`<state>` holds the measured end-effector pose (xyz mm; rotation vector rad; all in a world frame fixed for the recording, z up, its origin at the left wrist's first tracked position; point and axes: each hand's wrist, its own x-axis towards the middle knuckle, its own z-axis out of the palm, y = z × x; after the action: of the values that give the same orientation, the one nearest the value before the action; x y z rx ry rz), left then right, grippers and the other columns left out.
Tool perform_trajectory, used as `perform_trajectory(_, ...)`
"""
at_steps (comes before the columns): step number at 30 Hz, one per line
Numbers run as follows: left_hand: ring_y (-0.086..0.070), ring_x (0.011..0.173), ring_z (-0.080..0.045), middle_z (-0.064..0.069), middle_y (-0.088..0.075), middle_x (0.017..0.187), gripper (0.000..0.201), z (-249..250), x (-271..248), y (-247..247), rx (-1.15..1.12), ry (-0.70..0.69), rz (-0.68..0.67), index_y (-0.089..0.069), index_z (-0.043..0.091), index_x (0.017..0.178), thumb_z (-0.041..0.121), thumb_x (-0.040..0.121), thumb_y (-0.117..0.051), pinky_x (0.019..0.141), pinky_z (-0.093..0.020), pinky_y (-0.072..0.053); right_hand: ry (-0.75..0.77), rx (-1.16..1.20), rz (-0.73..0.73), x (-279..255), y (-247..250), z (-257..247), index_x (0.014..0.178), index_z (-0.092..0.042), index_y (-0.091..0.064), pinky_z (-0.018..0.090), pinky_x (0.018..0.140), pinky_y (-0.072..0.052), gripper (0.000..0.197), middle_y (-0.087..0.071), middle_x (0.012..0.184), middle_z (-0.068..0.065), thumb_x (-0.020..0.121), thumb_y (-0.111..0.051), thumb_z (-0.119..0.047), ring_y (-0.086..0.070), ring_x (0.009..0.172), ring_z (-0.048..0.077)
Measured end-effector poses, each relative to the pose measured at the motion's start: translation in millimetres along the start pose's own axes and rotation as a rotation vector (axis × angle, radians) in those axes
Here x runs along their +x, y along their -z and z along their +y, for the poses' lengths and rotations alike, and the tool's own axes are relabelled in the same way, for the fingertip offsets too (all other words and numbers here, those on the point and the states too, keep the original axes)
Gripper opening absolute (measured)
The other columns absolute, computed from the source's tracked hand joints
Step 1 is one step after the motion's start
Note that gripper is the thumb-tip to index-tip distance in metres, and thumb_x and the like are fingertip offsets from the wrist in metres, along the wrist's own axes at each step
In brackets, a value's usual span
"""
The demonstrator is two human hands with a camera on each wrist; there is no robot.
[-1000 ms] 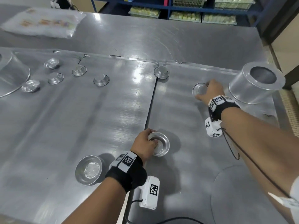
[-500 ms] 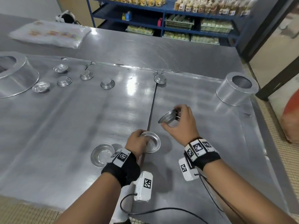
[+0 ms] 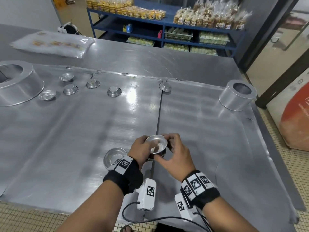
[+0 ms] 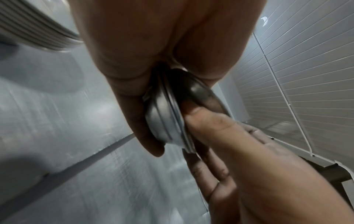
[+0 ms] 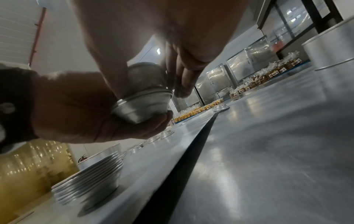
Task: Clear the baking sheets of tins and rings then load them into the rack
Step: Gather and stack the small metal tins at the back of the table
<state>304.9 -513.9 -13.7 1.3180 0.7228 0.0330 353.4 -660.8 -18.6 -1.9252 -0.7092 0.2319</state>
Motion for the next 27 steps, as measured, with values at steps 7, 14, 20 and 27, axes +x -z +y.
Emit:
perform_trajectory(7, -0.067, 0.084, -0.031, -0.017, -0.069, 0.091, 0.024, -3.2, -0.9, 20.0, 0.078, -0.057, 0.013, -0.064, 0.008, 0.101, -0.009, 0.086, -0.056, 0.069, -0.04, -0.056, -0.085, 0.021, -0.128, -8.7, -8.4, -9.9, 0.132, -0.028, -0.047, 0.016, 0.102, -0.046, 0.069, -0.063, 0.123, -0.018, 0.073, -0.084, -0.03, -0.057, 0.116, -0.009)
perform_trajectory(14, -0.063, 0.084, -0.028, -0.018, -0.066, 0.093, 0.026, -7.9, -3.5, 39.4, 0.104, -0.087, 0.031, -0.063, 0.003, 0.107, -0.012, 0.088, -0.054, 0.055, -0.028, -0.053, -0.162, 0.055, -0.352, 4.3, -3.8, -8.5, 0.142, -0.022, -0.049, 0.016, 0.107, -0.04, 0.082, -0.057, 0.137, -0.011, 0.069, -0.089, -0.018, -0.052, 0.126, -0.005)
perform_trajectory(20, -0.06, 0.083, -0.027, -0.015, -0.062, 0.093, 0.024, -8.6, 4.4, 48.4, 0.071, -0.067, 0.07, -0.062, 0.006, 0.105, -0.011, 0.089, -0.055, 0.044, -0.02, -0.049, -0.182, -0.292, -0.354, 53.9, 4.0, 10.7, 0.118, -0.016, -0.068, 0.02, 0.086, -0.053, 0.044, -0.07, 0.103, -0.002, 0.076, -0.082, -0.022, -0.067, 0.093, 0.008)
perform_trajectory(27, -0.059, 0.079, -0.025, -0.014, -0.062, 0.094, 0.027, 7.3, 31.7, 47.7, 0.077, -0.05, 0.086, -0.063, 0.005, 0.108, -0.011, 0.088, -0.055, 0.044, -0.02, -0.049, -0.247, -0.664, -0.356, 138.9, 14.3, 38.2, 0.111, -0.011, -0.069, 0.031, 0.09, -0.054, 0.036, -0.068, 0.104, 0.007, 0.079, -0.078, -0.026, -0.065, 0.093, 0.019)
